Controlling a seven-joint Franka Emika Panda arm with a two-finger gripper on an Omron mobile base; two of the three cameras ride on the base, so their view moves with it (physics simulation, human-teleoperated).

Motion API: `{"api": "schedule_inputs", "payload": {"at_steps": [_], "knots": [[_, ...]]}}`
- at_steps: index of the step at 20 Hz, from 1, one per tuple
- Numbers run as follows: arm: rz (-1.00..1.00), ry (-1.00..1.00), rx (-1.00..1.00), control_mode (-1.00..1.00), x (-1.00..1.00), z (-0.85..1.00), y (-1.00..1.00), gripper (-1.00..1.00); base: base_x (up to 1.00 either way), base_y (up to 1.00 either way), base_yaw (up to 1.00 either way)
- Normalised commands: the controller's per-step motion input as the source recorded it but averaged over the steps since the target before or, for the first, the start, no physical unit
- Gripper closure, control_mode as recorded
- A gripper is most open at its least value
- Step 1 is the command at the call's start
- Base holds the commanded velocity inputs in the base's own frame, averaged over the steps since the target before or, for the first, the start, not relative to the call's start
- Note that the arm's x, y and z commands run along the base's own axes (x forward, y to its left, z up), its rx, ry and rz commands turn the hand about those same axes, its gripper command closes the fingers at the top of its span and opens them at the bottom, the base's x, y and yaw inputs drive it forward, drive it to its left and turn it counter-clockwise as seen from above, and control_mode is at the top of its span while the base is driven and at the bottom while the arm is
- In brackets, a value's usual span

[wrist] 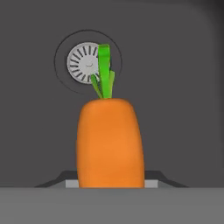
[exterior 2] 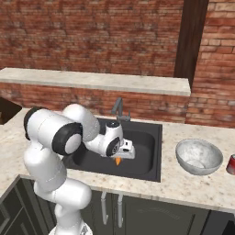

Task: Pick the carrot from the sink and place it in the bowl. Then pick the bowl and place it in the microwave. Then close the microwave door and press the start button.

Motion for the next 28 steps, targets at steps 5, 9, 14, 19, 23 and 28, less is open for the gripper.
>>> {"api": "schedule_inputs", "payload": {"at_steps": [5,9,14,19,23,28], "knots": [[-0.04,0.01,0.00,-1.00,-0.58,1.00,0.00,1.00,0.00,0.00,0.00],[-0.09,0.06,0.00,-1.00,-0.43,1.00,-0.14,1.00,0.00,0.00,0.00],[-0.15,0.07,0.00,-1.00,-0.11,0.97,-0.41,1.00,0.00,0.00,0.00],[-0.14,0.01,0.00,-1.00,-0.01,0.55,-0.87,1.00,0.00,0.00,0.00],[-0.04,-0.08,0.00,-1.00,-0.06,0.55,-1.00,1.00,0.00,0.00,0.00],[0.05,-0.05,-0.10,-1.00,0.00,0.51,-0.97,1.00,0.00,0.00,0.00]]}}
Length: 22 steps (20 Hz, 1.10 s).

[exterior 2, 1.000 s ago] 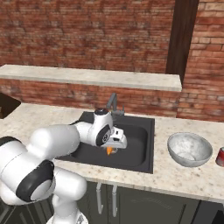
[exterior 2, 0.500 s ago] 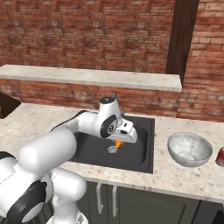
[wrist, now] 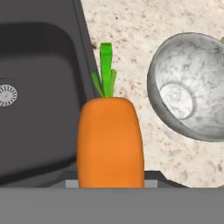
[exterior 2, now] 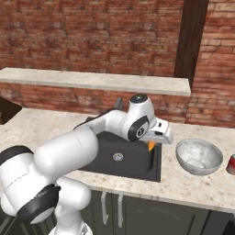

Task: Pick the carrot from the sink and place it in the bowl. Then pick the bowl and place it in the microwave. Then close the microwave door and press the start button.

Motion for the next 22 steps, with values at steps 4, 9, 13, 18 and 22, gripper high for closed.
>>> {"api": "schedule_inputs", "payload": {"at_steps": [4,9,13,18,22], "knots": [[0.10,-0.01,-0.14,-1.00,0.00,0.30,-0.99,1.00,0.00,0.00,0.00],[0.09,0.04,-0.14,-1.00,0.01,-0.13,-0.61,1.00,0.00,0.00,0.00],[0.01,0.08,-0.03,-1.00,0.18,-0.33,-0.32,1.00,0.00,0.00,0.00],[0.01,0.07,-0.04,-1.00,0.41,-0.35,-0.30,1.00,0.00,0.00,0.00],[0.01,0.03,0.00,-1.00,0.30,-0.13,-0.40,1.00,0.00,0.00,0.00]]}}
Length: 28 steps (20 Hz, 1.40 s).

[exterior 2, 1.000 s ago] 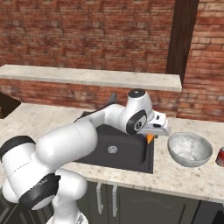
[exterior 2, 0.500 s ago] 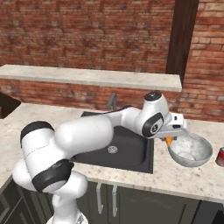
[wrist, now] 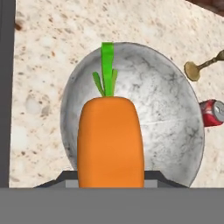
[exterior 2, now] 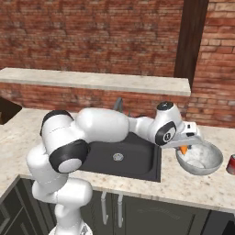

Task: Pick the carrot from the sink and place it in the bowl. Then pick the bowl and place it in the microwave. Then close the microwave door and press the start button.

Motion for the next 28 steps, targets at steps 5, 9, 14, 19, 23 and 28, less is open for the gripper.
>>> {"api": "schedule_inputs", "payload": {"at_steps": [5,9,14,19,23,28], "knots": [[0.04,0.05,0.01,-1.00,0.23,-0.20,-0.40,1.00,0.00,0.00,0.00],[0.04,0.04,0.02,-1.00,0.10,-0.26,-0.28,1.00,0.00,0.00,0.00],[0.06,0.00,0.06,-1.00,0.05,-0.26,-0.14,1.00,0.00,0.00,0.00],[0.07,0.00,0.08,-1.00,0.05,-0.09,-0.17,1.00,0.00,0.00,0.00],[0.05,0.01,0.03,-1.00,0.19,-0.01,-0.04,-1.00,0.00,0.00,0.00],[0.04,0.02,0.00,-1.00,0.28,0.00,0.00,-1.00,0.00,0.00,0.00]]}}
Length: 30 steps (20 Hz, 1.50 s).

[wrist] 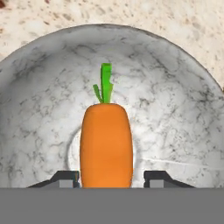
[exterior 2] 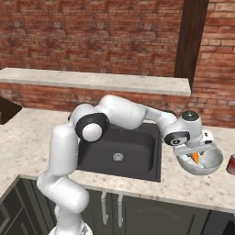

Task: Pick the carrot from the sink and place it in the bowl. Then pick the bowl and place it in the microwave. Then close the microwave door and press the start button.

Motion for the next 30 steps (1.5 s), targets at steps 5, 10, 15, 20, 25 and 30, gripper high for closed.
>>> {"api": "schedule_inputs", "payload": {"at_steps": [5,10,15,20,25,30], "knots": [[0.06,0.01,0.00,-1.00,0.09,0.00,0.00,-1.00,0.00,0.00,0.00],[0.06,0.01,0.00,-1.00,-0.22,0.22,0.32,-1.00,0.00,0.00,0.00],[0.01,0.04,-0.03,-1.00,-0.54,0.13,0.72,-1.00,0.00,0.00,0.00],[0.00,0.11,-0.06,-1.00,-0.44,0.01,0.67,-1.00,0.00,0.00,0.00],[0.00,0.12,-0.06,-1.00,-0.04,-0.03,0.25,-1.00,0.00,0.00,0.00],[0.00,0.06,0.00,-1.00,0.28,-0.05,-0.01,-1.00,0.00,0.00,0.00]]}}
